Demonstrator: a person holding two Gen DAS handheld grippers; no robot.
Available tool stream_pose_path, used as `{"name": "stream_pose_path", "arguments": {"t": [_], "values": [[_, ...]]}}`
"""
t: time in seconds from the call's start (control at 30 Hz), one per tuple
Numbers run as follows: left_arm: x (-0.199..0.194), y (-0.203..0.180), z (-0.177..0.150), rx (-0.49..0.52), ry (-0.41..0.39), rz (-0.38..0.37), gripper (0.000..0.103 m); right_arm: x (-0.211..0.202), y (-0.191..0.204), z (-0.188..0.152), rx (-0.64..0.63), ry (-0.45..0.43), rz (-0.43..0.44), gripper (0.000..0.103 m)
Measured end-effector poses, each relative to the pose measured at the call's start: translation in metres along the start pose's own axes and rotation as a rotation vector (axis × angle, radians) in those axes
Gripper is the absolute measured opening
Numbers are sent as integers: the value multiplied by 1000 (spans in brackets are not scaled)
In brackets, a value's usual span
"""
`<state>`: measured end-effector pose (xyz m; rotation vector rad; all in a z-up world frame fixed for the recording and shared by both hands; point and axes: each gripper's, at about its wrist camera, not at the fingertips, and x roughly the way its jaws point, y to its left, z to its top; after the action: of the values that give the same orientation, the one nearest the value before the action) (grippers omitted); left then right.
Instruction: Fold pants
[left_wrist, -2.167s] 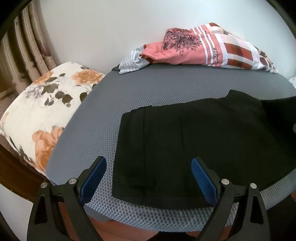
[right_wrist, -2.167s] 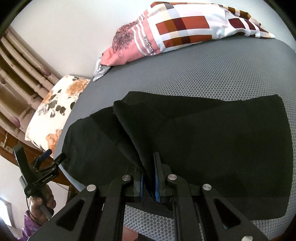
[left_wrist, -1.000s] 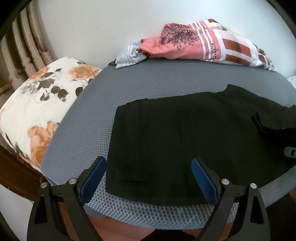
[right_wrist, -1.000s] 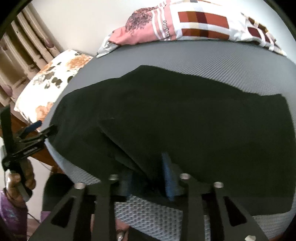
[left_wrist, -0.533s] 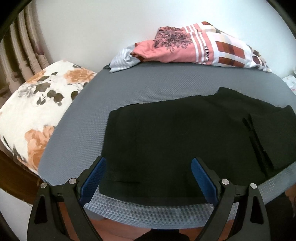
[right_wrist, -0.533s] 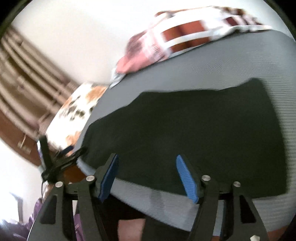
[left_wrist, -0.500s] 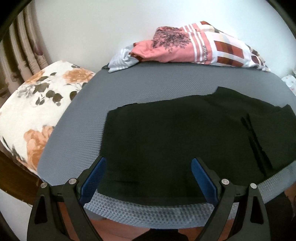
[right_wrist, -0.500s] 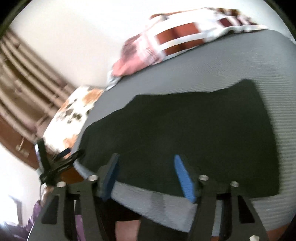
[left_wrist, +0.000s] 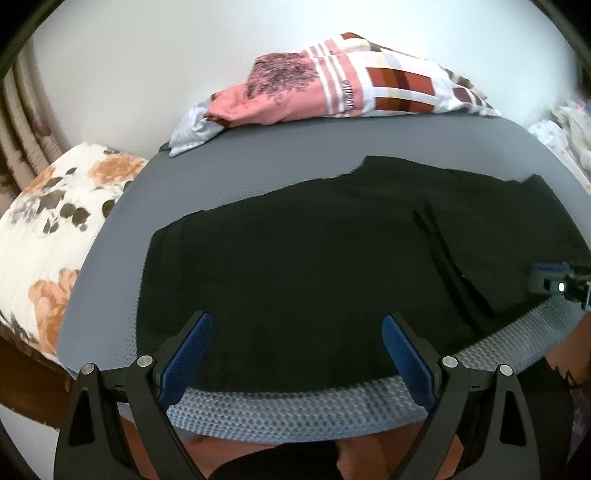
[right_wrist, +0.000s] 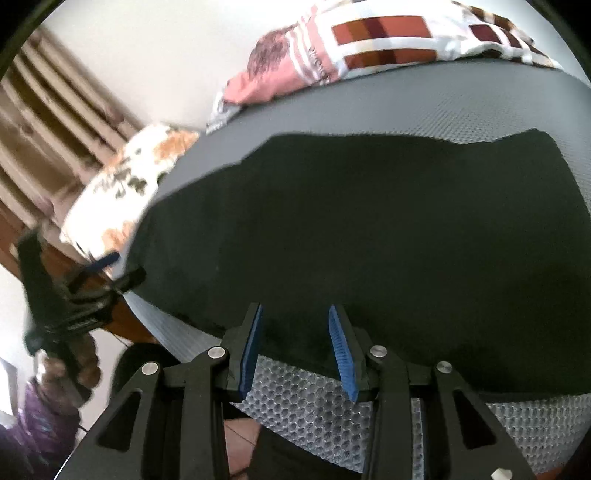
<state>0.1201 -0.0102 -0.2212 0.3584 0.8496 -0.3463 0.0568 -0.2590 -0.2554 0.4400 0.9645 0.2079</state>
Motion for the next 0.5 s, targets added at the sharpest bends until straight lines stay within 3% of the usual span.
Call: {"name": "stream_pose_path", "arguments": {"t": [0.2, 0.3, 0.5], "values": [[-10, -6, 1, 10, -18, -6, 93, -36, -27, 24, 50, -111, 41, 36], [-10, -6, 1, 1, -9, -10, 93, -49, -71, 46, 133, -158, 57, 36], [-4, -8, -5, -5, 14, -3, 93, -49, -159, 60, 359, -145, 41, 32]]}}
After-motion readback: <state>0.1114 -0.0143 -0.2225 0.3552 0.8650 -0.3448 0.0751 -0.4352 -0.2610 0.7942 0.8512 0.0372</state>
